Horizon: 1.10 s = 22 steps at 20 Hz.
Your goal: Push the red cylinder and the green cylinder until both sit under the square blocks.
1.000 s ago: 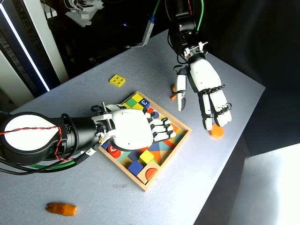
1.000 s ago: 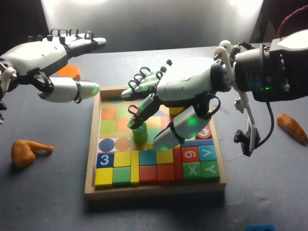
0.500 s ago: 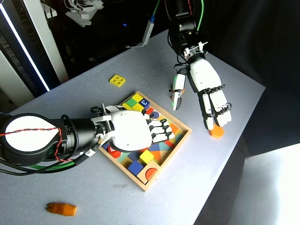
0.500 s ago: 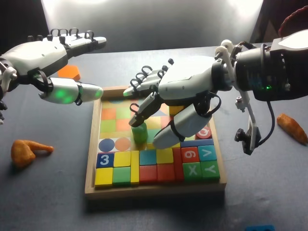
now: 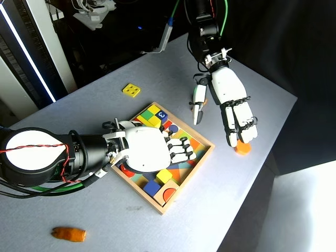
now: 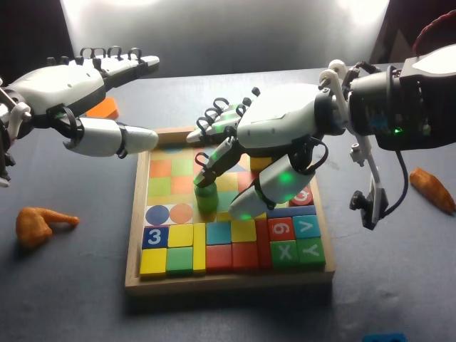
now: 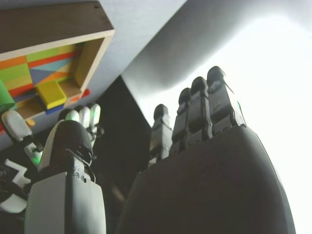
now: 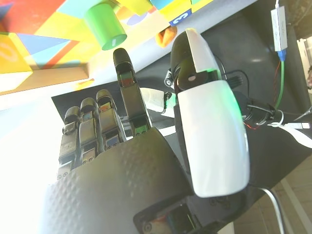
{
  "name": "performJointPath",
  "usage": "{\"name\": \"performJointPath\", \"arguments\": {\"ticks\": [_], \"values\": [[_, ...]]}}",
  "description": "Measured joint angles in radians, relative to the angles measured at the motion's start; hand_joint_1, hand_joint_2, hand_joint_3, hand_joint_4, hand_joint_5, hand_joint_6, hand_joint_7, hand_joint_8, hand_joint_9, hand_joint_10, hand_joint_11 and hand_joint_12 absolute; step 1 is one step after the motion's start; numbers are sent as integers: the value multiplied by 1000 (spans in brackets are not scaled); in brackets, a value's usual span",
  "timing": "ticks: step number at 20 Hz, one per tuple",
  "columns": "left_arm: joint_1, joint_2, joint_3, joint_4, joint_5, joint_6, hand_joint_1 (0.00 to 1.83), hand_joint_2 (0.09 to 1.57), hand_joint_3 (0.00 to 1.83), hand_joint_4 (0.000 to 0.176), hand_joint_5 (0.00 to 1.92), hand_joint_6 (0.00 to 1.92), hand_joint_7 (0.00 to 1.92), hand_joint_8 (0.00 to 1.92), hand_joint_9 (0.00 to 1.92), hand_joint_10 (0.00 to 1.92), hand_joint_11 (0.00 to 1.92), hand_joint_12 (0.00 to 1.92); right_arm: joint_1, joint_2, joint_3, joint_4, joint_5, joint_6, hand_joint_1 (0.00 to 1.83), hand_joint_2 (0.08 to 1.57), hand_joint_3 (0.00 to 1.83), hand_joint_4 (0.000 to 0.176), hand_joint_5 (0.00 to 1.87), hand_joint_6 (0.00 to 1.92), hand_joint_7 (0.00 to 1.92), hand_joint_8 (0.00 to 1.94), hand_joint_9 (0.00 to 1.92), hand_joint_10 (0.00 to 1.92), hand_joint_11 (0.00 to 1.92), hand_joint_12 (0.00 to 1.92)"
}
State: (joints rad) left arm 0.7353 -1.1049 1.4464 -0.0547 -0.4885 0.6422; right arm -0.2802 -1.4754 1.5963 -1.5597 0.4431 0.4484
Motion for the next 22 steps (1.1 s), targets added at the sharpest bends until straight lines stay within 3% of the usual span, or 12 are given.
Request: {"name": "performJointPath", "arguments": {"ticks": [1,2,3,5,7,8,9,11,12,14,16,22], "values": [[0,0,2,1,1,1,348,1186,14,171,51,15,0,0,0,0,0,0,-2,0,0,-1,0,5,184,1139,0,176,488,7,0,0,0,0,0,0],[0,0,5,0,2,1,429,1242,11,154,59,7,0,0,0,0,0,0,-4,0,0,-11,0,15,191,1137,0,176,491,7,0,0,0,0,0,0],[0,0,5,-2,2,1,364,1227,0,156,45,2,0,0,0,0,0,0,-4,0,0,-21,1,25,210,1138,0,176,499,8,0,0,0,0,0,0],[0,0,5,-2,3,1,432,1222,0,173,24,0,0,0,0,0,25,12,-6,0,0,-21,2,30,250,1131,0,176,498,5,0,0,0,0,0,0],[1,0,5,-1,3,1,366,1252,10,159,24,1,0,0,0,0,53,27,-7,0,0,-19,2,32,250,1135,0,176,504,7,0,0,0,0,0,0],[2,-1,5,-2,3,1,445,1273,12,150,18,1,0,0,0,0,10,5,-7,0,0,-19,2,34,247,1138,0,176,500,4,0,0,0,0,0,0],[2,-1,5,-1,4,0,408,1259,4,171,25,3,0,0,0,0,3,1,-7,0,0,-19,2,34,247,1137,0,176,513,9,0,0,0,0,0,0],[2,-1,8,-2,4,1,311,1239,0,176,17,1,0,0,0,0,21,12,-7,0,2,-20,4,40,254,1133,0,176,521,8,0,0,0,0,0,0],[2,-1,9,-1,4,1,214,1213,0,162,9,0,0,0,0,0,3,2,-7,1,2,-23,5,46,249,1135,0,176,533,12,0,0,0,0,0,0],[5,-1,10,-6,3,1,170,1139,0,162,5,0,0,0,0,0,0,0,-7,2,2,-39,12,68,240,1136,0,176,556,17,0,0,0,0,0,0],[13,-1,10,-8,5,1,141,1125,0,148,0,0,0,0,0,0,7,3,-7,6,2,-53,23,82,212,1146,5,174,564,16,0,0,0,0,0,0],[18,0,10,-15,8,1,74,1144,3,159,1,0,0,0,0,0,9,4,-3,16,2,-80,45,121,173,1153,3,175,583,7,0,0,0,0,0,0]]}}
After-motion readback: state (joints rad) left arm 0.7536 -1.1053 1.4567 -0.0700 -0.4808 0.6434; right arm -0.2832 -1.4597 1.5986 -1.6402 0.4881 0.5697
